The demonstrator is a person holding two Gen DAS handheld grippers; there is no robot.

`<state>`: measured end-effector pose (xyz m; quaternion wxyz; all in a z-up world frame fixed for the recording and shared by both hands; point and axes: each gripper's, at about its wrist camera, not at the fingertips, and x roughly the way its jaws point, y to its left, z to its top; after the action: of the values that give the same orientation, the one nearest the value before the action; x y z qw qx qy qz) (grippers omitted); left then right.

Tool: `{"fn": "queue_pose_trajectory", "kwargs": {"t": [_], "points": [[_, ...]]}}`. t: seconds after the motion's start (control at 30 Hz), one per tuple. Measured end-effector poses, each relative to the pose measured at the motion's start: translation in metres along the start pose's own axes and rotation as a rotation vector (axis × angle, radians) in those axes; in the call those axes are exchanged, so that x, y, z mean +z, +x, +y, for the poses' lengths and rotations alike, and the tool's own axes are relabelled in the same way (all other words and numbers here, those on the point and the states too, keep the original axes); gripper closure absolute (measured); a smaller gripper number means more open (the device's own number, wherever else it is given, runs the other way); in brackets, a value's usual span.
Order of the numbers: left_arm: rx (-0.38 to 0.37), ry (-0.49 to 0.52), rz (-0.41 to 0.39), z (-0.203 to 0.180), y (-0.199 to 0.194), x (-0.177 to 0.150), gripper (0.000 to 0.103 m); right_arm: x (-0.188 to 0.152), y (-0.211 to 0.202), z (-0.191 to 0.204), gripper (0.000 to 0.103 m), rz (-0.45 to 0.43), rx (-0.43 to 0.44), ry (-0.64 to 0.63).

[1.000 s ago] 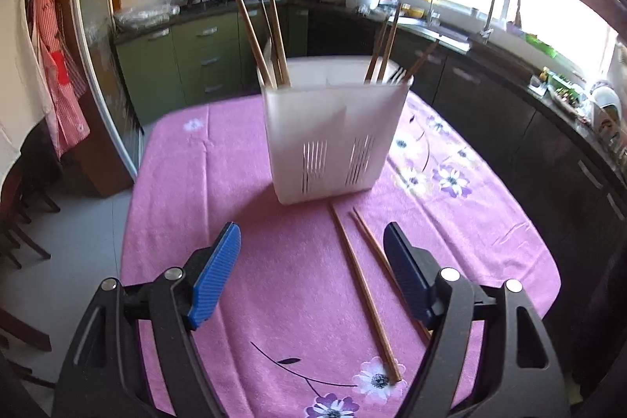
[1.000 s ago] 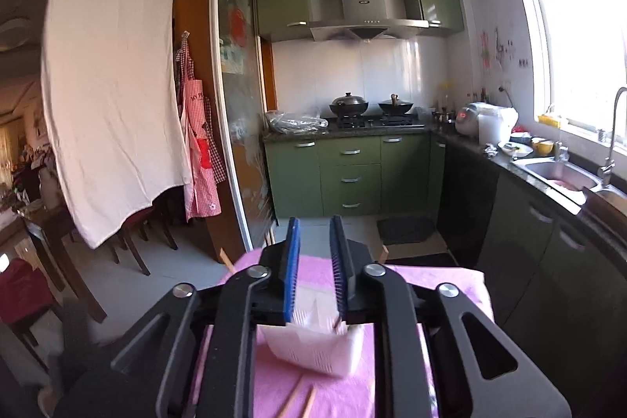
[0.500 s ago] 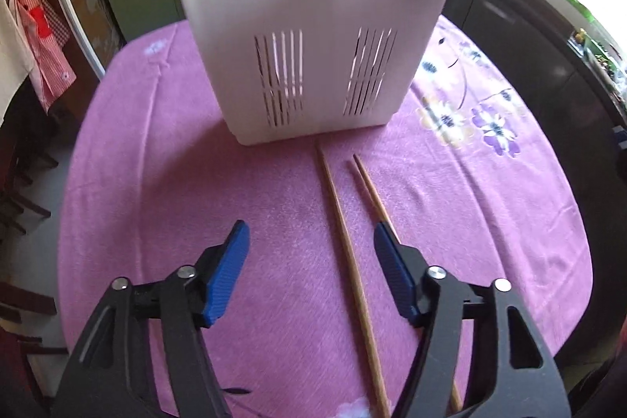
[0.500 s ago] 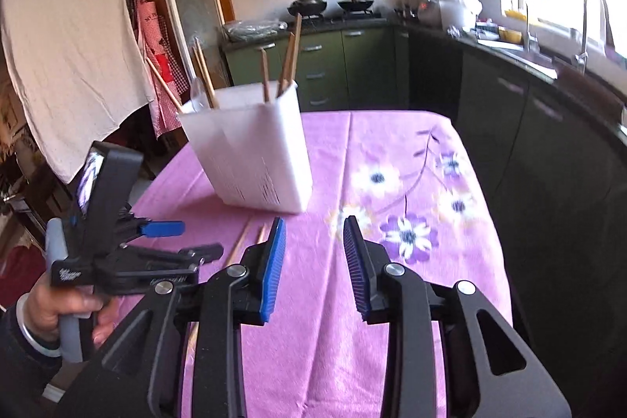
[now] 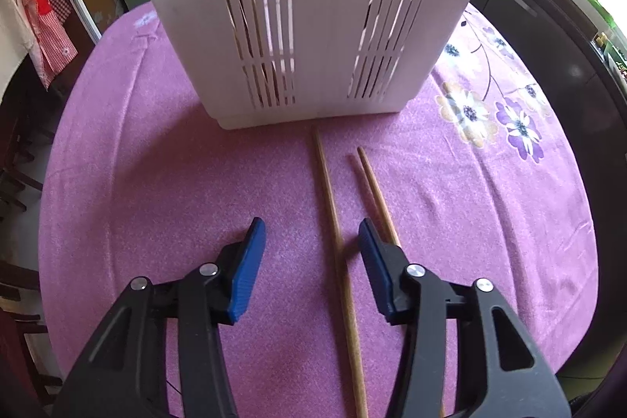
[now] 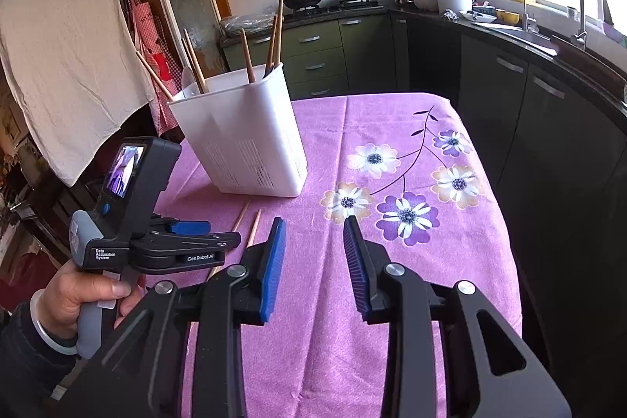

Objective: Organize utensils
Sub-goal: 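Move both open tools back over the last two chopsticks, then grasp a wooden chopstick with the left tool and lift it upright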

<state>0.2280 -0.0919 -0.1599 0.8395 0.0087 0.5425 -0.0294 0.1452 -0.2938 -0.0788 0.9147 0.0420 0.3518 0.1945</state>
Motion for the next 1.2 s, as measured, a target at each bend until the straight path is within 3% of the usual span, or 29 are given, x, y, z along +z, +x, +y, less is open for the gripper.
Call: {"fn": "queue_pose_trajectory", "kwargs": {"t": [0.13, 0.27, 0.4, 0.7, 1.1, 1.2], "points": [[0.016, -0.007, -0.003, 0.0, 0.0, -0.001, 0.063, -0.001, 0.002, 0.0, 0.072, 0.008, 0.003, 0.007], [0.015, -0.009, -0.005, 0.002, -0.002, 0.0, 0.084, -0.003, 0.005, 0.001, 0.071, 0.017, 0.006, 0.01], [-0.001, -0.016, -0.001, 0.004, -0.004, -0.001, 0.094, -0.002, 0.008, 0.001, 0.071, 0.023, 0.007, 0.013], [-0.052, -0.035, -0.059, 0.032, -0.035, -0.008, 0.096, -0.003, 0.009, -0.001, 0.071, 0.026, 0.004, 0.019], [-0.061, -0.008, -0.321, 0.047, -0.15, -0.037, 0.098, -0.003, 0.018, 0.007, 0.068, 0.048, 0.009, 0.008], [-0.074, -0.007, -0.298, 0.045, -0.154, -0.036, 0.098, -0.005, 0.026, 0.01, 0.068, 0.069, 0.015, 0.004]]}}
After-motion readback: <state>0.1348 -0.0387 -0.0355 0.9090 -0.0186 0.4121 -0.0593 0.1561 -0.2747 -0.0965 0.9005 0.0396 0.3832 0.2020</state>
